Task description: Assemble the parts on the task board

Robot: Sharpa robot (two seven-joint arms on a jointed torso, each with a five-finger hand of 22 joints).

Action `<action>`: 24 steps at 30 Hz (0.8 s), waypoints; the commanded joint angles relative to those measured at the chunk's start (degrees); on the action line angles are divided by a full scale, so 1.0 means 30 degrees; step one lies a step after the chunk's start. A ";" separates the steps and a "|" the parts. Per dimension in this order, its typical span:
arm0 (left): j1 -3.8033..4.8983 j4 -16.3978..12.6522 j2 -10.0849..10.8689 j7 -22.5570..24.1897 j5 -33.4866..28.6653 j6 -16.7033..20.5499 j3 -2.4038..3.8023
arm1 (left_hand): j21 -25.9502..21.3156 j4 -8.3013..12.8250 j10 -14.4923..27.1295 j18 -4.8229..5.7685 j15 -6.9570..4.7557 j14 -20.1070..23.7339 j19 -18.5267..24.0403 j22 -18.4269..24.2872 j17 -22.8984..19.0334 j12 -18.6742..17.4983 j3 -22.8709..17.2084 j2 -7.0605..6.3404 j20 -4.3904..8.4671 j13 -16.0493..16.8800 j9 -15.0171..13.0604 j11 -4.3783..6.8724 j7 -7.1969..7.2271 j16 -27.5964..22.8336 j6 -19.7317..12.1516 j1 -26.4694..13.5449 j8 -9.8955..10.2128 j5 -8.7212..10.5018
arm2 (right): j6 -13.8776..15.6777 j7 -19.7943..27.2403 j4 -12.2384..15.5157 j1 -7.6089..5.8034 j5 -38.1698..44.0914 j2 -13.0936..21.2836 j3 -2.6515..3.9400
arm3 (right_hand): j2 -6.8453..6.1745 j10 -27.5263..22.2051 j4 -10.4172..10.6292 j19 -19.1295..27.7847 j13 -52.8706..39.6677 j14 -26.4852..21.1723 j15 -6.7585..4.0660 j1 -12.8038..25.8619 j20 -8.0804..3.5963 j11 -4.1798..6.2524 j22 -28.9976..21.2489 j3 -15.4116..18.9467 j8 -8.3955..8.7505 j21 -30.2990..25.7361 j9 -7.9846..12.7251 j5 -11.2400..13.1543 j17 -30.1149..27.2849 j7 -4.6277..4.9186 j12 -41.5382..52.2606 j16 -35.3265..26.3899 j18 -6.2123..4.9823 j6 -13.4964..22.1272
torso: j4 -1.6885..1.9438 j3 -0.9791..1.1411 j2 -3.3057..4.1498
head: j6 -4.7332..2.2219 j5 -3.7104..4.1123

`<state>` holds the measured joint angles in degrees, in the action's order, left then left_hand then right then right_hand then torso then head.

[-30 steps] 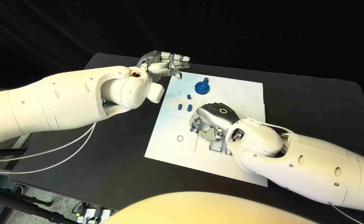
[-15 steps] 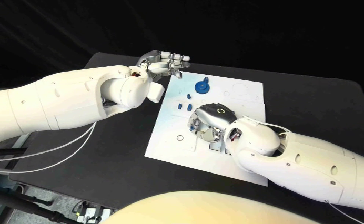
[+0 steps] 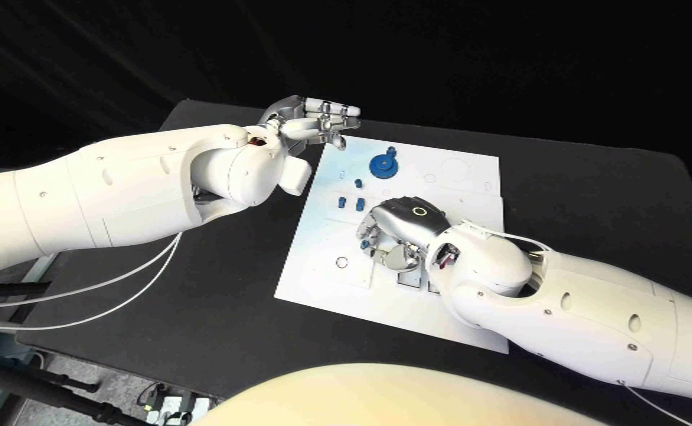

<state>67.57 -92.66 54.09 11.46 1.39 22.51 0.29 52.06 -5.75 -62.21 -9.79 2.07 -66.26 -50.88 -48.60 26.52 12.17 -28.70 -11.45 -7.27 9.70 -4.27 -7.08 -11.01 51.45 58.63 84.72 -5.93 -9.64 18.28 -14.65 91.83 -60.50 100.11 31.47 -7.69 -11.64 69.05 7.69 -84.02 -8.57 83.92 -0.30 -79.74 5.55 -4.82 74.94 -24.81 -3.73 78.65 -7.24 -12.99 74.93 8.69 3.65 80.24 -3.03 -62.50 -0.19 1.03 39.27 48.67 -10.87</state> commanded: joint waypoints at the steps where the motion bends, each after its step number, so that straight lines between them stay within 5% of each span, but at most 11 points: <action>1: 0.0021 -0.0025 -0.0022 0.0018 -0.0015 -0.0309 0.0012 | -0.0067 0.0086 0.0114 -0.0231 0.0058 0.0128 0.0083 -0.0012 -0.0018 0.0065 0.0066 0.0139 -0.0107 0.0029 0.0031 0.0051 -0.0022 -0.0109 -0.0154 0.0003 -0.0023 -0.0029 | 0.0295 -0.0498 0.0042 0.0047 0.0285 0.0175 -0.0045 | 0.0012 -0.0335 0.0004 -0.0085 0.0066 0.1052 0.0197 0.0244 0.0162 -0.0041 0.3525 0.0124 0.0094 -0.0180 0.0095 -0.0094 0.0235 0.0032 -0.0002 -0.0022 0.0137 0.0396 | -0.0013 0.0016 -0.0001 | -0.0065 0.0048; 10: 0.0021 -0.0012 0.0031 -0.0006 -0.0014 -0.0348 0.0009 | -0.0078 0.0095 0.0157 -0.0233 0.0063 0.0137 0.0091 -0.0009 -0.0030 0.0091 0.0075 0.0138 -0.0113 0.0031 0.0034 0.0045 -0.0027 -0.0117 -0.0179 -0.0004 -0.0027 -0.0023 | 0.1149 -0.0735 0.1900 -0.0225 0.0445 0.1737 0.0094 | -0.0005 -0.0453 -0.0044 -0.0069 0.0098 0.1035 0.0201 0.0266 0.0205 -0.0033 0.3517 0.0149 0.0016 -0.0228 0.0138 -0.0107 0.0179 -0.0051 0.0073 -0.0045 0.0123 0.0562 | -0.0024 0.0004 -0.0022 | -0.0243 0.0330; 16: 0.0020 -0.0007 0.0072 -0.0021 -0.0014 -0.0407 -0.0010 | -0.0078 0.0095 0.0157 -0.0233 0.0063 0.0137 0.0091 -0.0009 -0.0030 0.0091 0.0075 0.0138 -0.0113 0.0031 0.0034 0.0045 -0.0027 -0.0117 -0.0179 -0.0004 -0.0027 -0.0023 | 0.0932 -0.0869 0.3219 -0.1161 0.0019 0.3762 0.0348 | -0.0123 -0.0595 -0.0003 0.0093 0.0138 0.0994 0.0199 0.0450 0.0227 -0.0033 0.3395 0.0313 -0.0086 -0.0584 0.0102 -0.0009 0.0029 -0.0101 0.0103 -0.0134 0.0043 0.0375 | -0.0046 0.0000 -0.0041 | -0.0539 0.0929; 20: 0.0019 0.0002 0.0099 -0.0003 -0.0014 -0.0435 -0.0036 | -0.0078 0.0095 0.0157 -0.0233 0.0063 0.0137 0.0091 -0.0009 -0.0030 0.0091 0.0075 0.0138 -0.0113 0.0031 0.0034 0.0045 -0.0027 -0.0117 -0.0179 -0.0004 -0.0027 -0.0023 | 0.0279 -0.0599 0.3248 -0.2031 -0.0418 0.5180 0.0448 | -0.0401 -0.1475 0.0010 0.0580 0.0336 0.0905 0.0277 0.0659 0.0290 -0.0091 0.3025 0.0880 -0.0035 -0.1621 0.0139 0.0182 -0.0244 -0.0204 0.0029 -0.0318 -0.0173 0.0460 | -0.0153 -0.0017 -0.0094 | -0.0749 0.1296; 24: 0.0018 0.0020 0.0107 0.0006 -0.0014 -0.0440 -0.0055 | -0.0078 0.0095 0.0157 -0.0233 0.0063 0.0137 0.0091 -0.0009 -0.0030 0.0091 0.0075 0.0138 -0.0113 0.0031 0.0034 0.0045 -0.0027 -0.0117 -0.0179 -0.0004 -0.0027 -0.0023 | -0.0418 -0.0464 0.2968 -0.2408 -0.0376 0.5938 0.0476 | -0.0473 -0.1993 0.0004 0.0711 0.0416 0.0898 0.0294 0.0683 0.0311 -0.0118 0.2914 0.1810 -0.0021 -0.1956 0.0186 0.0025 -0.0274 -0.0508 0.0223 -0.0314 -0.0230 0.0598 | -0.0201 -0.0023 -0.0133 | -0.0815 0.1411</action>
<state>67.57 -92.54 54.46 11.23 1.40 22.28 0.11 52.06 -5.59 -61.99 -9.79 2.26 -66.06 -50.68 -48.60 26.48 12.17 -28.54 -11.45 -7.47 9.74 -4.22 -6.88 -11.23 51.46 58.41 84.72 -5.93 -9.64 19.94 -16.41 100.86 -67.66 99.33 49.12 -6.20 -12.98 63.42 7.68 -82.26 -7.39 83.92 0.10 -77.97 6.45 -5.25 74.92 -19.77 -3.74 73.04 -6.73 -12.63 74.16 7.42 4.14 79.46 -3.04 -60.73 -0.60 0.98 38.99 46.37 -6.97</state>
